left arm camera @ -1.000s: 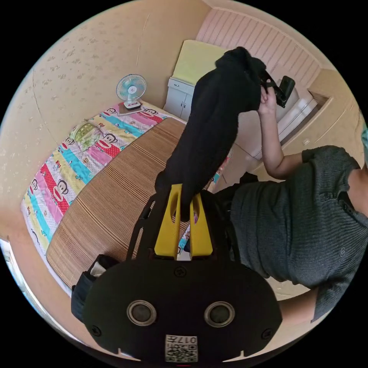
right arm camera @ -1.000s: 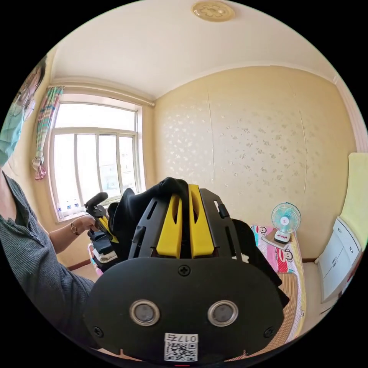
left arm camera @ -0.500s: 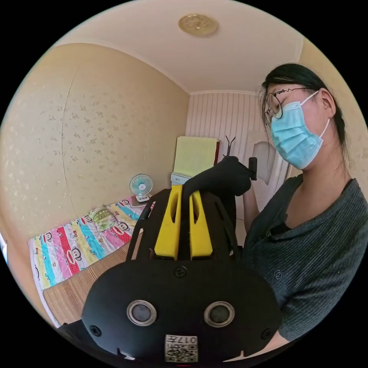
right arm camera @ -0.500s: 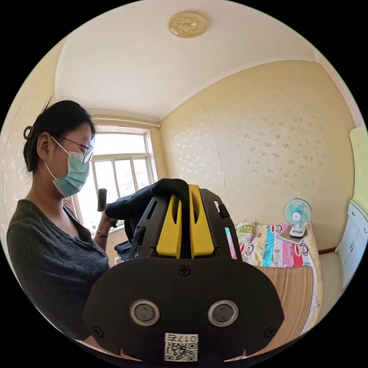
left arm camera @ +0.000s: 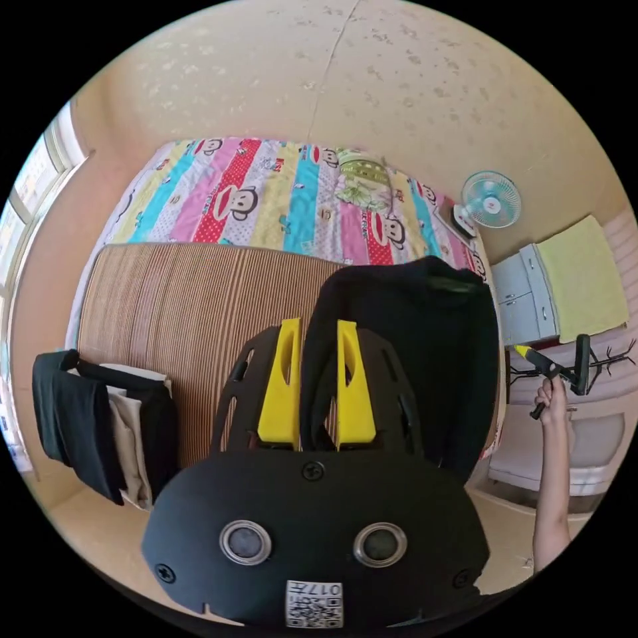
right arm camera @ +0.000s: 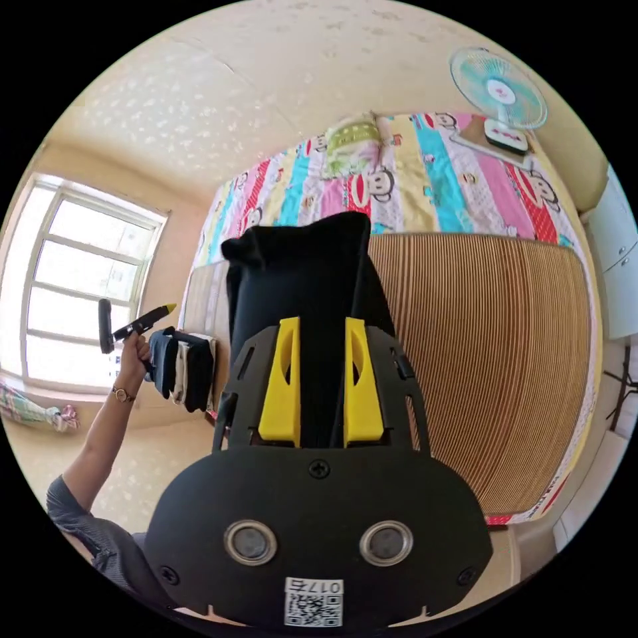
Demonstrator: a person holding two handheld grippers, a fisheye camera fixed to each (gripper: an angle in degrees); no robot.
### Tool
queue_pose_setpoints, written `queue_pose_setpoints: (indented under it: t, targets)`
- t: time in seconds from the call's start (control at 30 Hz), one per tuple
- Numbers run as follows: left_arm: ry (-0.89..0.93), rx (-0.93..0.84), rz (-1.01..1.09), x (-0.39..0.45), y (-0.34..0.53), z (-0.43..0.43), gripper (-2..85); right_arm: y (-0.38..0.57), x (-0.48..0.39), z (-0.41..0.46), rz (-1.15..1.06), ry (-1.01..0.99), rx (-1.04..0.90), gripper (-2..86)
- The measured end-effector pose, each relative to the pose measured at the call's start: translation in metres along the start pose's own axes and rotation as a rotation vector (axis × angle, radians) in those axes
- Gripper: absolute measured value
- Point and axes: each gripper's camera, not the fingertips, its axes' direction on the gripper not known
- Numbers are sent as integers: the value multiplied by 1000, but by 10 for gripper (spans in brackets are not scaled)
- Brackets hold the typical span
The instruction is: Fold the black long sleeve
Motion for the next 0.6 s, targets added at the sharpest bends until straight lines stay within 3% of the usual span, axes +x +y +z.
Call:
queue_pose_setpoints:
  t: [0.1,0.17,0.27,0.33,0.5,0.6]
  targets:
    - [132,-96,8,-40,57,70,84,41,49,71,82,27,-94,108]
    - [106,-159,-20,-66,104,109,86,87,87,128,126,78,-224,128]
    - [60,-251,-159,-120,175,162,104,129,129,174,217,80,-284,141]
    - [142,-282,-306,-163,218,190,127,135,144,187,231,77,-270,144]
    - [185,-321,-318,-172,260,228,123,108,134,178,79,122,-99,135]
    - [88,-348,-293,-165,273,240,78,75,133,197,14,147,-201,112]
